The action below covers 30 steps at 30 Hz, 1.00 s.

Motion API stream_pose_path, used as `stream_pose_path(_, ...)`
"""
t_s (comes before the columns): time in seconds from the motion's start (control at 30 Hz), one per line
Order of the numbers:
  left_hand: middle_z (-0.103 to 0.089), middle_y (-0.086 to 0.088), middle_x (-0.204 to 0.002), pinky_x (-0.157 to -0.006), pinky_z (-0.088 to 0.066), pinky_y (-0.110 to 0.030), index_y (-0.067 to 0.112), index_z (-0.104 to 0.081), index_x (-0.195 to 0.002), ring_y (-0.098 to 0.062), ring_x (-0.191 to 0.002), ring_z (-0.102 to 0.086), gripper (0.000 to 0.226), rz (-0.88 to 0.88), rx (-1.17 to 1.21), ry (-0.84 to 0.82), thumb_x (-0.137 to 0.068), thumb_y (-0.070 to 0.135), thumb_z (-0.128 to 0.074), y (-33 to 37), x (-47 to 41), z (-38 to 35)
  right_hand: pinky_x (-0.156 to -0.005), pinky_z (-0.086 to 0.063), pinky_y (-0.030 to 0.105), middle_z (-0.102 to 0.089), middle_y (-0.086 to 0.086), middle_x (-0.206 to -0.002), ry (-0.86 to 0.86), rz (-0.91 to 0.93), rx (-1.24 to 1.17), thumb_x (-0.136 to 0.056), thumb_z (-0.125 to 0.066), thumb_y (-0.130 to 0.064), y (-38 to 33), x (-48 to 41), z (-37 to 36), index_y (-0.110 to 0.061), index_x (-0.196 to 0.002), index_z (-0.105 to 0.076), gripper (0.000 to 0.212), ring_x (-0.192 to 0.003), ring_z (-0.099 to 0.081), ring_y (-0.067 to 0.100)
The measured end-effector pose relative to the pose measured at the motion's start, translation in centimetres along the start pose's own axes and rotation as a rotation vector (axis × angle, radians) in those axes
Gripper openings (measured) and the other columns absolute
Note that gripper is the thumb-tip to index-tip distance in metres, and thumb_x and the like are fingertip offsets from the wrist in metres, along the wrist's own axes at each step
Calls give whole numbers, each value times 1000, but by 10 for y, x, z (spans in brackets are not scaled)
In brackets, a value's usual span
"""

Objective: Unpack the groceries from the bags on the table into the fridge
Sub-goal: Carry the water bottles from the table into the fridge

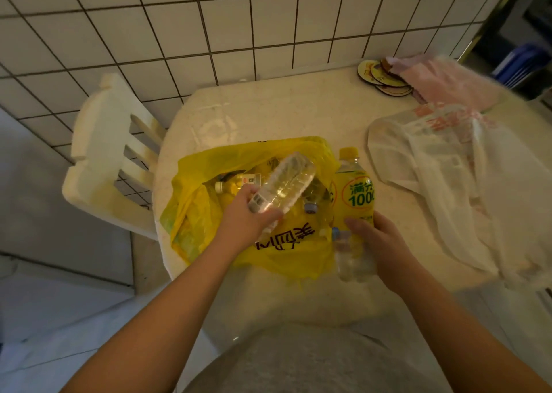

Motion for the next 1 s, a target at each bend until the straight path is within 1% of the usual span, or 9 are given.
stream_pose_path(0.1,-69,0,-104,-63,-61,-36,22,-56,-113,-18,-84,-72,41,155,213,106,-83,37,-79,0,5,15,-63,-58,32,-74,12,-94,-36,-121,-180,-89,-64,-24,1,5,-6,-4,-110,-69,30,-74,-70,23)
stream_pose_path(0.23,-70,-16,-113,-68,-62,-44,14,-57,-123,-30,-88,-73,48,304,553,113,-82,27,-80,-1,14,19,-61,-58,41,-69,16,-87,-182,-288,-290,-76,-66,-33,4,10,-19,-3,-115,-64,49,-68,-67,31)
stream_pose_path(0.37,-71,-17,-112,-60,-58,-37,12,-56,-128,-27,-81,-74,54,335,729,52,-81,20,-80,14,34,21,-66,-59,47,-69,24,-95,-317,-374,-356,-66,-81,-32,3,12,-32,-5,-121,-60,64,-75,-71,34)
stream_pose_path(0.43,-70,-16,-113,-52,-56,-33,16,-54,-130,-28,-82,-74,55,319,730,76,-81,21,-80,18,46,25,-75,-58,53,-70,23,-96,-381,-401,-379,-46,-97,-34,4,12,-36,-6,-125,-57,93,-81,-72,32)
stream_pose_path(0.5,-68,-15,-116,-50,-55,-31,18,-48,-135,-28,-83,-74,67,319,677,149,-78,22,-84,15,61,29,-72,-59,52,-69,23,-97,-430,-398,-364,-38,-100,-34,3,14,-38,-5,-126,-56,103,-83,-73,32)
stream_pose_path(0.6,-62,-12,-121,-62,-60,-36,21,-44,-134,-29,-91,-73,79,344,592,244,-70,22,-90,7,90,37,-64,-60,47,-68,21,-96,-489,-350,-300,-49,-96,-27,-6,22,-40,-8,-118,-61,80,-77,-72,32)
stream_pose_path(0.7,-60,-1,-119,-77,-63,-42,24,-50,-133,-23,-100,-68,76,302,447,300,-69,22,-91,7,125,43,-62,-57,46,-66,18,-89,-563,-269,-228,-75,-73,-14,-16,33,-45,-11,-118,-62,45,-73,-69,29)
stream_pose_path(0.83,-61,14,-112,-84,-59,-35,29,-58,-131,-8,-98,-63,73,200,169,412,-67,25,-91,14,173,45,-64,-57,47,-65,21,-95,-616,-264,-154,-75,-74,-10,-9,46,-48,-13,-124,-57,52,-72,-68,30)
stream_pose_path(1.0,-60,10,-115,-88,-56,-33,31,-55,-122,-9,-101,-61,64,256,68,470,-69,30,-90,-2,236,43,-74,-55,51,-67,20,-97,-687,-230,-75,-72,-71,-14,8,63,-52,-12,-128,-55,58,-79,-69,31)
Point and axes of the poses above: each hand's wrist, its own x-axis away from the middle knuckle, its own z-axis out of the back of the hand, y = z × x, the point moved 8 cm from there along -x, towards the middle knuckle
